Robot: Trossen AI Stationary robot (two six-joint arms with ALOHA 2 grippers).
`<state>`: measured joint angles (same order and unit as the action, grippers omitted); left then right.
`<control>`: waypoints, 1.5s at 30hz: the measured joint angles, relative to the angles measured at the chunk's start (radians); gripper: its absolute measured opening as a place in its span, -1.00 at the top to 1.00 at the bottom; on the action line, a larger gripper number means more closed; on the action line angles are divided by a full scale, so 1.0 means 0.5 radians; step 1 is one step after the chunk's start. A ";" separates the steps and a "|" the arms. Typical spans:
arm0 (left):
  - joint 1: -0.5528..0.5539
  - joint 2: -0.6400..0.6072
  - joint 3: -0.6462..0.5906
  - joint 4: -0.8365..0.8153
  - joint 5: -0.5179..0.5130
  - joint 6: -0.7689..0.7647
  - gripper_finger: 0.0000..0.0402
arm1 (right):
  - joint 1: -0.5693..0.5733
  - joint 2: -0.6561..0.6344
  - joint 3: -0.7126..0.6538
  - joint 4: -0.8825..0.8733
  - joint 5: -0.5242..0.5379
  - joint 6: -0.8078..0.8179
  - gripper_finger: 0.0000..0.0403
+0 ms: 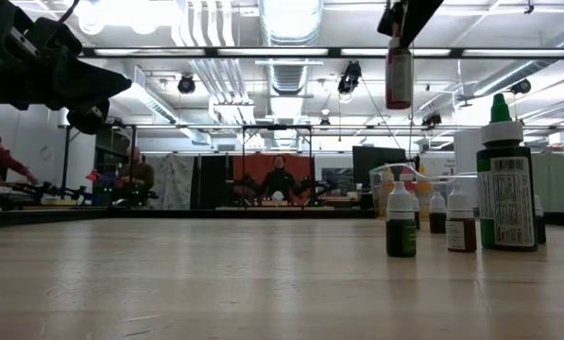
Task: Pick & Place food coloring
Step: Put the big red food coloring bottle into the bin
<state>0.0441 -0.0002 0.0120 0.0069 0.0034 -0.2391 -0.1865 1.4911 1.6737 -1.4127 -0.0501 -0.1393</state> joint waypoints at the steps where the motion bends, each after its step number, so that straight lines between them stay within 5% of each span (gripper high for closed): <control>1: 0.000 0.000 0.000 0.000 0.000 0.000 1.00 | -0.053 -0.005 0.000 -0.006 0.001 -0.023 0.46; 21: 0.000 0.000 0.000 0.000 0.001 0.000 1.00 | -0.973 -0.021 -0.006 -0.048 0.000 -0.088 0.46; 45: 0.000 0.000 0.001 0.000 0.000 0.000 1.00 | -1.470 -0.003 -0.129 -0.042 0.107 0.361 0.46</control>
<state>0.0441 -0.0002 0.0123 0.0071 0.0034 -0.2390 -0.9216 1.4895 1.6090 -1.4338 0.0034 0.0413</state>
